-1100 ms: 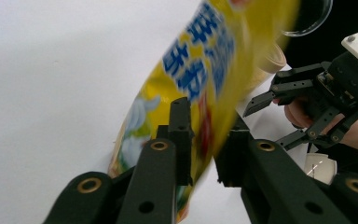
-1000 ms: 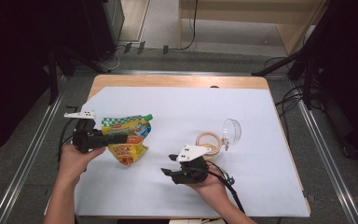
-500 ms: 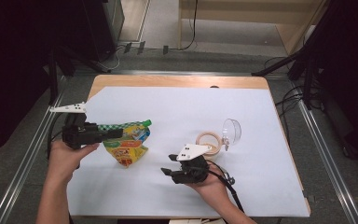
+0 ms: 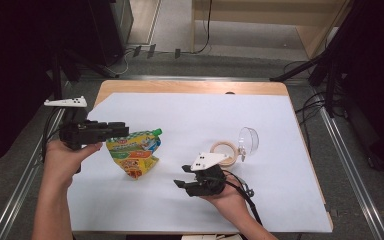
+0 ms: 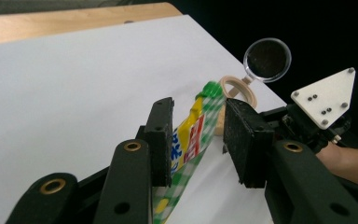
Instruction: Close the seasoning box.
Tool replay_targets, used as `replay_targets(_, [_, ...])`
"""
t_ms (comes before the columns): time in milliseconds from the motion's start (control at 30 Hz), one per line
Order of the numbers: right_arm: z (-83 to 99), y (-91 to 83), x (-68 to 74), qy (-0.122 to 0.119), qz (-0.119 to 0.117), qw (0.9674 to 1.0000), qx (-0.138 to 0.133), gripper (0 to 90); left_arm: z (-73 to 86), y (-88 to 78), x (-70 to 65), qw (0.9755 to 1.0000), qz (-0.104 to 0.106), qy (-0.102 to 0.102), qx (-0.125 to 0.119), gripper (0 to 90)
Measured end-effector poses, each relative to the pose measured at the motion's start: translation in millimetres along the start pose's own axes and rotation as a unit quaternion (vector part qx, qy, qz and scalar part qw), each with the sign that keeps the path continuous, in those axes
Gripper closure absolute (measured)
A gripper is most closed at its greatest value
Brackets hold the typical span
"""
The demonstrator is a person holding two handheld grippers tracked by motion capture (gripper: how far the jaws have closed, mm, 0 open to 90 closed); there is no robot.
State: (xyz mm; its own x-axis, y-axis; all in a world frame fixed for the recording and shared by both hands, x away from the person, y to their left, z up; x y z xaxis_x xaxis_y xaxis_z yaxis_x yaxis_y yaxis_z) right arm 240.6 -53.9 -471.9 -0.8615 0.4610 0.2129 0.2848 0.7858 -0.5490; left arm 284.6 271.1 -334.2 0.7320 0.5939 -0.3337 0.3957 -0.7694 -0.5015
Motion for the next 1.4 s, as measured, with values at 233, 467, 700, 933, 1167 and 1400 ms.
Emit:
replay_targets(233, [-2.8, -5.6, 0.7, 0.001, -0.005, 1.0, 0.005, 48.1, -9.7, -4.4, 4.8, 0.9993, -0.038, -0.001, -0.006, 60.6])
replay_targets(467, [-5.6, -16.3, -0.5, 0.008, -0.004, 0.9999, 0.007, 48.1, -0.5, -7.5, 29.1, 0.9973, -0.07, -0.018, -0.011, 53.7])
replay_targets(700, [-8.5, -25.4, -4.4, 0.01, 0.0, 0.9999, 0.003, 48.1, 12.7, -0.9, 46.9, 0.996, -0.082, -0.035, -0.004, 51.6])
replay_targets(933, [-13.9, -36.3, -9.1, 0.011, 0.007, 0.9999, -0.004, 48.2, 23.0, 9.5, 56.9, 0.9964, -0.074, -0.04, 0.003, 50.5])
replay_targets(1167, [-21.5, -52.2, -14.7, 0.016, 0.017, 0.9997, -0.012, 48.5, 34.1, 18.2, 66.7, 0.9959, -0.074, -0.051, 0.003, 48.3])
replay_targets(1400, [-27.2, -65.8, -22.6, 0.015, 0.029, 0.9992, -0.023, 50.2, 48.0, 30.6, 71.7, 0.9944, -0.088, -0.05, 0.031, 48.1])
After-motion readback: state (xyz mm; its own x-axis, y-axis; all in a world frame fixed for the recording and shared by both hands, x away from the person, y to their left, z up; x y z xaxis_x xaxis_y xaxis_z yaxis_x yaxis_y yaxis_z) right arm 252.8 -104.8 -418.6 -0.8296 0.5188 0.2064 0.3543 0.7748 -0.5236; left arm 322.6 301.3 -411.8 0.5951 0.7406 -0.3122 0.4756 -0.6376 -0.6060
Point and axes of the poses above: each handheld gripper's, and its own axes: y roughly forward along the jaws, z roughly out of its underside, x roughly to its left, the point moved 1 cm from there along y, roughly forward along the jaws, and after that the axes turned 5 degrees about y, right-handed, at the moved point
